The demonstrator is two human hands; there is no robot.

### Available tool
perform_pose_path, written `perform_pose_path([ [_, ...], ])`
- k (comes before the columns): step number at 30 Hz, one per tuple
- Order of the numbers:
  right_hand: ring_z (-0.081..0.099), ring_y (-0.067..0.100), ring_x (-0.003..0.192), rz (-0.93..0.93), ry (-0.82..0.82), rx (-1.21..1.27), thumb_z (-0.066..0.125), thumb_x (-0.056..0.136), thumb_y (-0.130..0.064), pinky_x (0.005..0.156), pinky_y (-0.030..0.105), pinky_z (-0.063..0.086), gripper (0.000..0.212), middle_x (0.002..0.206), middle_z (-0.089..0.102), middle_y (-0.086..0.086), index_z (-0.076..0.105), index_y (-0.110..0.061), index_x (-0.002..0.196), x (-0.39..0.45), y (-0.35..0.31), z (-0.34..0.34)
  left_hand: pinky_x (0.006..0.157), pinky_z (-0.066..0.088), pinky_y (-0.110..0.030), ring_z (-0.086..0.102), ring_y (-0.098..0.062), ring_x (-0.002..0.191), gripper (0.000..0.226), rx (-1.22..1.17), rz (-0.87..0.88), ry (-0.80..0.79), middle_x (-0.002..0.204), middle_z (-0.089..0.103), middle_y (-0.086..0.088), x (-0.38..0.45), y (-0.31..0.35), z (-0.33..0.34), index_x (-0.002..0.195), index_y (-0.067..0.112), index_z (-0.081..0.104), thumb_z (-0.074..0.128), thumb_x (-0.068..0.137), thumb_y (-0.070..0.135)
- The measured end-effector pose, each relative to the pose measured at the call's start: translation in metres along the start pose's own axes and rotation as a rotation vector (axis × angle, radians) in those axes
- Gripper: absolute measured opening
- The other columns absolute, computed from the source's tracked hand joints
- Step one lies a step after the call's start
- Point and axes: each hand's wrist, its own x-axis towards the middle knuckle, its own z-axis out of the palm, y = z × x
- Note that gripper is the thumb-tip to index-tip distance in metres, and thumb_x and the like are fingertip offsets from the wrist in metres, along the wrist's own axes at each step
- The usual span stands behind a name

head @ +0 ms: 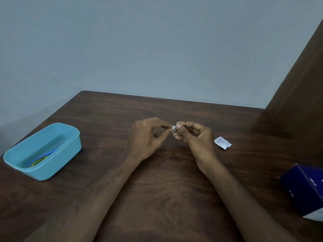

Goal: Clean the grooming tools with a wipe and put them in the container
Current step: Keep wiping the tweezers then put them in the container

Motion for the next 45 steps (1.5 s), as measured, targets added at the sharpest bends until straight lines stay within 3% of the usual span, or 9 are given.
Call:
perform_pose_path([
  [6, 0.078, 0.021, 0.09, 0.038, -0.022, 0.06, 0.078, 0.093, -0.003, 0.077, 0.027, 0.064, 0.007, 0.097, 0.08, 0.008, 0.079, -0.006, 0.1, -0.0002, -0.002, -0.0001, 0.053, 0.038, -0.019, 0.059, -0.005, 0.056, 0.007, 0.011, 0.044, -0.065, 0.087, 0.069, 0.031, -0.0018, 0.0053, -0.0006, 0.097, 0.038, 0.079, 0.079, 0.095, 0.045],
  [12, 0.079, 0.027, 0.085, -0.01, 0.012, -0.041, 0.078, 0.095, -0.006, 0.083, 0.038, 0.064, 0.008, 0.094, 0.08, 0.015, 0.078, -0.004, 0.102, 0.0046, 0.0013, -0.0065, 0.055, 0.044, -0.02, 0.059, -0.005, 0.054, 0.008, 0.072, -0.069, 0.129, 0.098, 0.074, 0.026, 0.0013, 0.0046, -0.0012, 0.094, 0.037, 0.075, 0.075, 0.098, 0.044],
  [18, 0.08, 0.025, 0.086, -0.085, -0.05, -0.102, 0.079, 0.093, -0.003, 0.079, 0.032, 0.063, 0.008, 0.093, 0.082, 0.012, 0.078, -0.004, 0.101, -0.0006, 0.0021, 0.0005, 0.056, 0.047, -0.025, 0.061, -0.002, 0.057, 0.009, 0.172, -0.013, -0.014, 0.091, 0.073, 0.027, -0.0024, 0.0052, -0.0014, 0.1, 0.04, 0.079, 0.076, 0.094, 0.046],
  [25, 0.08, 0.027, 0.087, -0.101, -0.069, -0.185, 0.081, 0.092, -0.005, 0.089, 0.051, 0.064, 0.011, 0.092, 0.082, 0.008, 0.078, -0.012, 0.099, 0.0005, 0.0066, 0.0009, 0.054, 0.035, -0.019, 0.057, 0.003, 0.054, 0.007, 0.089, -0.046, 0.0, 0.073, 0.06, 0.043, -0.0003, 0.0019, -0.0008, 0.099, 0.041, 0.08, 0.079, 0.094, 0.045],
  [27, 0.081, 0.025, 0.09, -0.106, -0.038, -0.143, 0.08, 0.092, -0.003, 0.091, 0.047, 0.064, 0.013, 0.093, 0.082, 0.008, 0.077, -0.011, 0.102, 0.0004, 0.0046, 0.0012, 0.053, 0.036, -0.018, 0.057, 0.001, 0.053, 0.006, 0.093, -0.047, -0.003, 0.077, 0.06, 0.046, -0.0005, 0.0014, -0.0013, 0.099, 0.041, 0.079, 0.079, 0.094, 0.044],
  [31, 0.081, 0.026, 0.092, -0.077, -0.015, -0.086, 0.079, 0.092, -0.001, 0.092, 0.044, 0.063, 0.013, 0.094, 0.082, 0.01, 0.077, -0.008, 0.102, 0.0005, 0.0026, -0.0011, 0.058, 0.049, -0.026, 0.06, -0.001, 0.057, 0.009, 0.193, -0.043, -0.02, 0.091, 0.07, 0.032, -0.0025, 0.004, -0.0004, 0.101, 0.044, 0.075, 0.075, 0.094, 0.049],
  [35, 0.081, 0.027, 0.089, -0.09, -0.051, -0.134, 0.08, 0.092, -0.003, 0.089, 0.047, 0.065, 0.01, 0.094, 0.082, 0.01, 0.077, -0.007, 0.101, -0.001, 0.0039, 0.0026, 0.056, 0.046, -0.025, 0.058, -0.001, 0.054, 0.008, 0.165, -0.008, 0.003, 0.094, 0.074, 0.027, -0.0019, 0.0029, -0.0011, 0.102, 0.041, 0.077, 0.075, 0.095, 0.046],
  [39, 0.08, 0.025, 0.089, -0.117, 0.015, -0.077, 0.08, 0.093, -0.006, 0.087, 0.038, 0.064, 0.011, 0.092, 0.081, 0.011, 0.077, -0.008, 0.104, 0.0004, 0.0003, -0.001, 0.057, 0.046, -0.025, 0.057, -0.001, 0.056, 0.009, 0.231, -0.036, -0.017, 0.099, 0.074, 0.028, -0.0017, 0.0035, -0.0012, 0.102, 0.045, 0.075, 0.074, 0.095, 0.05],
  [45, 0.08, 0.029, 0.09, -0.067, 0.01, -0.019, 0.081, 0.092, -0.004, 0.091, 0.042, 0.064, 0.012, 0.093, 0.081, 0.013, 0.076, -0.003, 0.103, -0.0005, -0.0006, 0.0011, 0.057, 0.047, -0.024, 0.057, 0.001, 0.056, 0.01, 0.221, -0.033, -0.025, 0.1, 0.074, 0.029, -0.0019, 0.0049, -0.0031, 0.103, 0.044, 0.075, 0.073, 0.096, 0.05],
])
